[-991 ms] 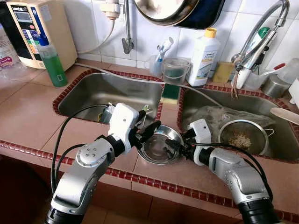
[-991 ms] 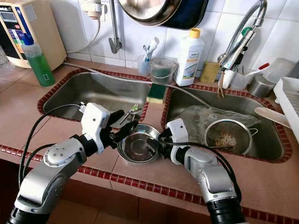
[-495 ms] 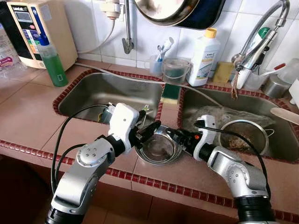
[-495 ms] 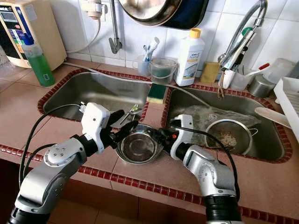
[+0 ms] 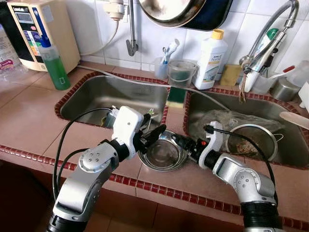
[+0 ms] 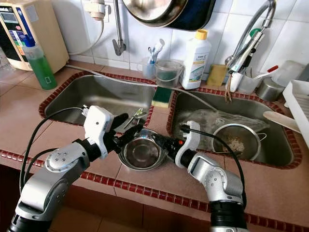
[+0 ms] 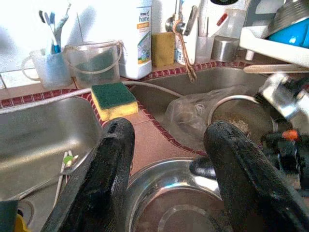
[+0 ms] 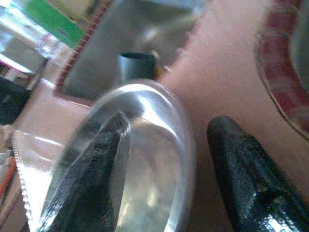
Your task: Kitchen organization
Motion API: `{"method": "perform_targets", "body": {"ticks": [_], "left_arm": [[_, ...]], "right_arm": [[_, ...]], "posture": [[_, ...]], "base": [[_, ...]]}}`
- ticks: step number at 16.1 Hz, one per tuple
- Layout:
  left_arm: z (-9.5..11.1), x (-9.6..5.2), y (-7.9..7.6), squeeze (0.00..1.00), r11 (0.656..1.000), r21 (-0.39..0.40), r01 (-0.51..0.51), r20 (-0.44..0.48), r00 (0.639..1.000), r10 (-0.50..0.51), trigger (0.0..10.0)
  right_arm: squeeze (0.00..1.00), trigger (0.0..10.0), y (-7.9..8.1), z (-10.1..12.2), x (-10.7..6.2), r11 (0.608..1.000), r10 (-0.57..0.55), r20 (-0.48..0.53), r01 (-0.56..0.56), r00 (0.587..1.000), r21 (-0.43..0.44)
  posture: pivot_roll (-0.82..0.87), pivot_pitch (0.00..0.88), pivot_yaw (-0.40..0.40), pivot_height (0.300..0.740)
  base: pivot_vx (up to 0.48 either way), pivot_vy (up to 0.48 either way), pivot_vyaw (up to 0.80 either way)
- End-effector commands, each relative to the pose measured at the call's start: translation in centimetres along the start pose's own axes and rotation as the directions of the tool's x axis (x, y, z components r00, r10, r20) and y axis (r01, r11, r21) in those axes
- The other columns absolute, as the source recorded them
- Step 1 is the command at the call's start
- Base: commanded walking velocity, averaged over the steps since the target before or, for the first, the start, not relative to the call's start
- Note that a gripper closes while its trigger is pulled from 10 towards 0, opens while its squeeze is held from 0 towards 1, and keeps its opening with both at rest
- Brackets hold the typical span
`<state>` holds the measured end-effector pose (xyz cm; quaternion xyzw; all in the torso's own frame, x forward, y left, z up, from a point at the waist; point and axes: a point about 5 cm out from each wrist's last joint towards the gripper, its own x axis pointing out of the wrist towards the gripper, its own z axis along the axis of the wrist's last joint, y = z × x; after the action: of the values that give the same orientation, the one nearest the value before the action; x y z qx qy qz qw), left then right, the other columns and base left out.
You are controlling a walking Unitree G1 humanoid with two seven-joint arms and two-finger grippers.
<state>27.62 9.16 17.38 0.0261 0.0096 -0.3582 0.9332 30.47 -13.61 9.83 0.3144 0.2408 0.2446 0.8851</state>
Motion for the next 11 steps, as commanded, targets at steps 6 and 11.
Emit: {"method": "perform_targets", "body": {"ticks": [6, 11], "left_arm": [[0.72, 0.12, 0.13, 0.0, 1.0, 0.01, -0.012, 0.022, 1.0, 0.012, 10.0], [0.69, 0.14, 0.17, 0.0, 1.0, 0.007, -0.017, 0.023, 1.0, 0.017, 10.0]], "right_arm": [[0.0, 0.0, -0.68, 0.11, -0.12, 0.998, -0.065, -0.049, 0.066, 0.997, 0.015], [0.0, 0.0, -0.9, 0.37, -0.27, 0.993, -0.088, -0.07, 0.082, 0.994, -0.086]], "posture": [[-0.16, 0.0, -0.014, 0.736], [-0.16, 0.0, -0.016, 0.736]], "base": [[0.0, 0.0, 0.0], [0.0, 0.0, 0.0]]}}
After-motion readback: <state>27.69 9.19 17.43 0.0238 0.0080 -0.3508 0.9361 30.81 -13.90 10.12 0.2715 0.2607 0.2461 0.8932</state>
